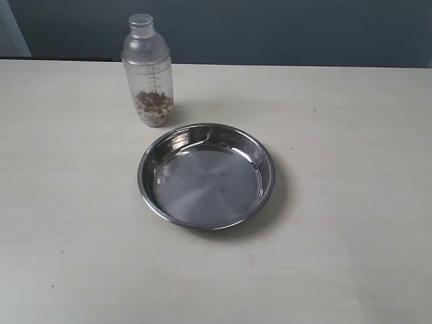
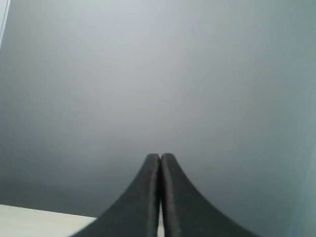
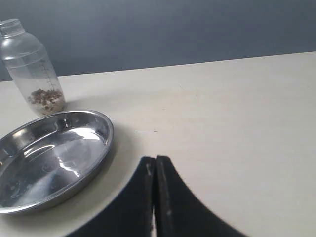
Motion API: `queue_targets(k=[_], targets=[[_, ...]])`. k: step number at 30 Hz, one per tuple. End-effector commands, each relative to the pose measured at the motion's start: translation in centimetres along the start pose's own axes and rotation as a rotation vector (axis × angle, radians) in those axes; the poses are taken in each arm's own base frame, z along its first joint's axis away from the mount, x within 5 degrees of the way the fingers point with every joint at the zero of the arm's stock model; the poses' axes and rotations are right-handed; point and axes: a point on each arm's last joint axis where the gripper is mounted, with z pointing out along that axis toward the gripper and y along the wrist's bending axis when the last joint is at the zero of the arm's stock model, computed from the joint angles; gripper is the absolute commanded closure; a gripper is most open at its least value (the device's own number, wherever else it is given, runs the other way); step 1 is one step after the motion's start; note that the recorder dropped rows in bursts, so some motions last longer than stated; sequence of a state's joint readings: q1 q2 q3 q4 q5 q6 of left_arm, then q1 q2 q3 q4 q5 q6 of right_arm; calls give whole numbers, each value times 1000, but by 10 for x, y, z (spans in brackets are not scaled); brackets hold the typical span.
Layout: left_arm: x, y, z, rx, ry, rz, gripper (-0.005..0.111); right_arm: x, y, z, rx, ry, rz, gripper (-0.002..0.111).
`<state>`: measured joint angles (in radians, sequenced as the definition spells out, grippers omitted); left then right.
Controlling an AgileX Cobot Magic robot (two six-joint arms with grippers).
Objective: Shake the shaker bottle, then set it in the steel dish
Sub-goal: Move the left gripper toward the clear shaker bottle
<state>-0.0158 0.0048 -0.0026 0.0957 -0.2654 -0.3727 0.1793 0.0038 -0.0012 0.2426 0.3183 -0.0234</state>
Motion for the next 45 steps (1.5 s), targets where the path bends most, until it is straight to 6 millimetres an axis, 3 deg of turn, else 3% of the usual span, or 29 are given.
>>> queue_targets(k=[1,6,12,14,16,21,26,28,30,35,37,40,45], targets=[[-3,0,-1,11,-35,-275,106,-1,0,0,-1,-12,-5,109],[-3,-1,-1,18,-42,-373,106,-1,0,0,-1,-12,-5,109],[-7,-2,-1,32,-79,-322,106,-1,0,0,-1,-12,-5,109],[-20,-4,-2,57,-190,-262,106,-1,0,0,-1,-12,-5,109],[-47,-8,4,50,-298,-181,106,-1,0,0,-1,-12,-5,109],[-93,-21,58,9,-218,49,106,-1,0,0,-1,-12,-5,109],[-98,-32,118,92,-104,245,106,-1,0,0,-1,-12,-5,109],[-87,-31,141,115,-46,224,103,-1,0,0,-1,-12,-5,109],[-72,-27,158,118,4,156,90,-1,0,0,-1,-12,-5,109],[-26,-17,186,132,166,149,38,-1,0,0,-1,-12,-5,109],[-7,-11,194,116,232,140,23,-1,0,0,-1,-12,-5,109],[22,-3,203,94,334,126,15,-1,0,0,-1,-12,-5,109],[60,7,213,96,410,97,14,-1,0,0,-1,-12,-5,109]])
